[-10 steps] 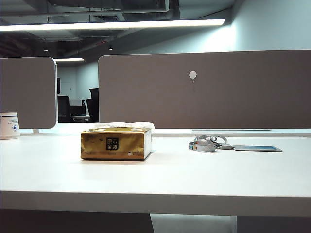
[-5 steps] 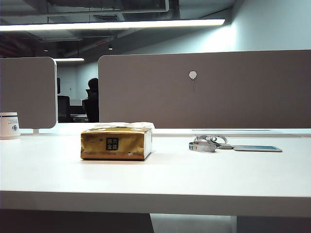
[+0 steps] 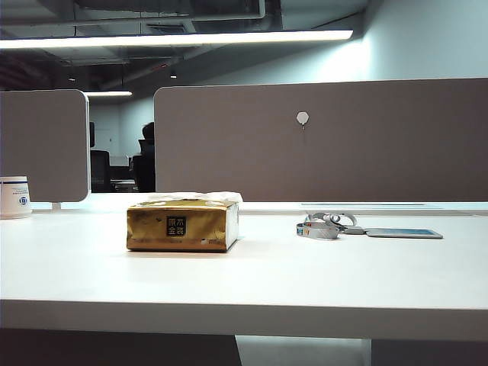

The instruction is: Pull out a tissue from the tissue box and use it to cover the ID card on the tabletop.

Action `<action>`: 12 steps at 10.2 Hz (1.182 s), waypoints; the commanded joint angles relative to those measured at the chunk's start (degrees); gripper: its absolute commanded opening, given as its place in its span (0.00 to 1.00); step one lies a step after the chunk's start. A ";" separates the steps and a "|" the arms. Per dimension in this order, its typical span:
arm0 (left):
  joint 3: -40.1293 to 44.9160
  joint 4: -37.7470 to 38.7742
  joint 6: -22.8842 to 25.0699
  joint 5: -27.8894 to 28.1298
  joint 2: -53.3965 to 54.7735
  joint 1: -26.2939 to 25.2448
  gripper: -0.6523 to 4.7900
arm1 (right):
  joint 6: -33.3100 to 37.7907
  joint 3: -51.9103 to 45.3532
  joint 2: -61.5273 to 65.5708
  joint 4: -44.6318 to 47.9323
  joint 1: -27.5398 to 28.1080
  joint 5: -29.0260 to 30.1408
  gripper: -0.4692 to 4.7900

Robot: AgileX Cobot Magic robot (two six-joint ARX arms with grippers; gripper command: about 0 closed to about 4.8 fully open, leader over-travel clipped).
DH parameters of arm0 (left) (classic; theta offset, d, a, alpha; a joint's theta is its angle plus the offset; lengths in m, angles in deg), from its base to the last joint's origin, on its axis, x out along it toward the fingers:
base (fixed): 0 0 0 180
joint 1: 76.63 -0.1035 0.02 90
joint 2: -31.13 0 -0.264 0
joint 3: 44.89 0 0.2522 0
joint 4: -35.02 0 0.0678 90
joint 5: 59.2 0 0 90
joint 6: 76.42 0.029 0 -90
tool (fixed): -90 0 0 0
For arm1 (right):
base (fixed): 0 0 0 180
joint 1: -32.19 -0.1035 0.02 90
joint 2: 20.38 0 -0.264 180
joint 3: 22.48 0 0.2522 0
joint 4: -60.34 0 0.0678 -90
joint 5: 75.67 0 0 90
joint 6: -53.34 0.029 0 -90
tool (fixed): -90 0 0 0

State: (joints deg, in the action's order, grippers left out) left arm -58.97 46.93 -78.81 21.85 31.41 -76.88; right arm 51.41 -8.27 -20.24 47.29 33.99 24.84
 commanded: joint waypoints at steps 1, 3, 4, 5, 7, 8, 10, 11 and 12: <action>-0.11 -1.14 0.00 -11.50 0.02 0.00 0.11 | 0.48 0.07 -0.09 5.62 -0.02 3.72 0.08; -0.11 -1.92 0.00 -14.08 0.02 0.00 0.11 | 0.98 0.07 -0.09 9.16 -0.02 6.69 0.08; -0.11 -3.17 0.00 -15.93 0.02 0.00 0.11 | 4.15 0.13 -0.09 14.49 -0.04 8.63 0.08; -0.11 -3.85 0.02 -15.91 0.02 0.00 0.11 | 5.42 0.70 -0.09 17.49 -0.07 9.97 0.08; -0.11 -3.89 0.00 -15.91 0.02 0.00 0.11 | 5.40 6.14 0.24 16.00 -0.07 13.86 0.08; -0.11 -4.39 -1.79 -15.93 0.02 0.00 0.11 | 5.35 9.53 0.33 12.55 -0.31 13.86 0.08; -0.11 -7.26 -4.37 -16.04 0.02 0.00 0.11 | 5.31 14.32 1.75 7.96 -0.31 14.38 0.08; -0.11 -8.50 -4.79 -17.64 0.02 0.02 0.11 | 5.31 16.33 3.58 6.27 -0.31 15.93 0.08; -0.11 -10.43 -4.81 -22.82 0.02 0.02 0.11 | 5.29 20.11 8.81 4.42 -0.31 19.56 0.08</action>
State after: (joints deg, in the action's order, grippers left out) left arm -58.97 38.30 -83.53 2.18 31.41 -76.88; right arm 56.67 10.46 -13.48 52.19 33.69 42.19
